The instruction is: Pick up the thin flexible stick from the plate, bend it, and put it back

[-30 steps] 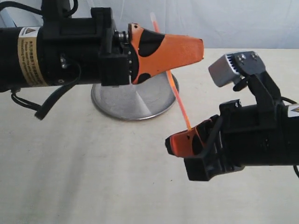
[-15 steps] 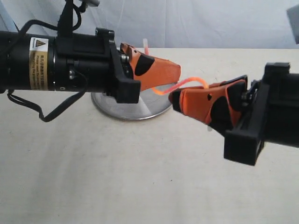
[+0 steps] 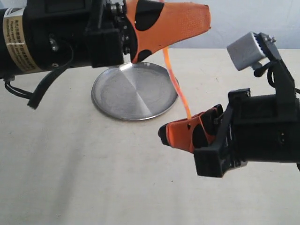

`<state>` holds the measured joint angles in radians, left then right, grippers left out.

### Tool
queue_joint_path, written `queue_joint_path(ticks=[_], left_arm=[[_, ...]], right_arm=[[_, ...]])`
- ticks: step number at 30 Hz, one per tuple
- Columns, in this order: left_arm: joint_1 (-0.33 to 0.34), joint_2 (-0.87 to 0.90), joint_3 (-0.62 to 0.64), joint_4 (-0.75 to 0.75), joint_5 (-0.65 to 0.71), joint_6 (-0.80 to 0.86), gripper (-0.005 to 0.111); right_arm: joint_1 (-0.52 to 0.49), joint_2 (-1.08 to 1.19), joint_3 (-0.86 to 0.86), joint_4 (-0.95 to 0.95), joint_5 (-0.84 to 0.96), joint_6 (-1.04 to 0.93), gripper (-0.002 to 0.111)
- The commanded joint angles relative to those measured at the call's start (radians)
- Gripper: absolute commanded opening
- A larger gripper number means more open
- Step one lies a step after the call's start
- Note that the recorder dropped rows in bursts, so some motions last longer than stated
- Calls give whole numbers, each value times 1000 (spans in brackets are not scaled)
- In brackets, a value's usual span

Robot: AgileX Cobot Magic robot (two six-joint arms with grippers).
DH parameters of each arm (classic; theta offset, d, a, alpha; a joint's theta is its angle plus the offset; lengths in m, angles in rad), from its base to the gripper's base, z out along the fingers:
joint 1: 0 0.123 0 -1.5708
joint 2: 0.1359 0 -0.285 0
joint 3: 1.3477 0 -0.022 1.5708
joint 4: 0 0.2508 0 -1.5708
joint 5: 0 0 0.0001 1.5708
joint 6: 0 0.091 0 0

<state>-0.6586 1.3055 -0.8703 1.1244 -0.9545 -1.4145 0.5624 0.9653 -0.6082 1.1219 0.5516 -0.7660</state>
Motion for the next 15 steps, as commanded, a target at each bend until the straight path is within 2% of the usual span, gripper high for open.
queue_joint_path(ticks=[1,6,10,13,15], left_arm=[[-3,-9,-15,11,139,39,0],[-3,-1,-13,156,257,19,0],[-3,3,17,328,277,-73,0],[-3,3,42,454,200,-221,0],[-3,3,47,457,83,-262,0]], right_arm=[[-2,-2,4,111,98,-132,-1],[-2,-37,4,215,111,-236,-1],[-2,-93,4,211,-10,-231,-1],[-4,-130,4,159,-133,-201,-1],[-4,-135,4,44,-180,-109,-1]])
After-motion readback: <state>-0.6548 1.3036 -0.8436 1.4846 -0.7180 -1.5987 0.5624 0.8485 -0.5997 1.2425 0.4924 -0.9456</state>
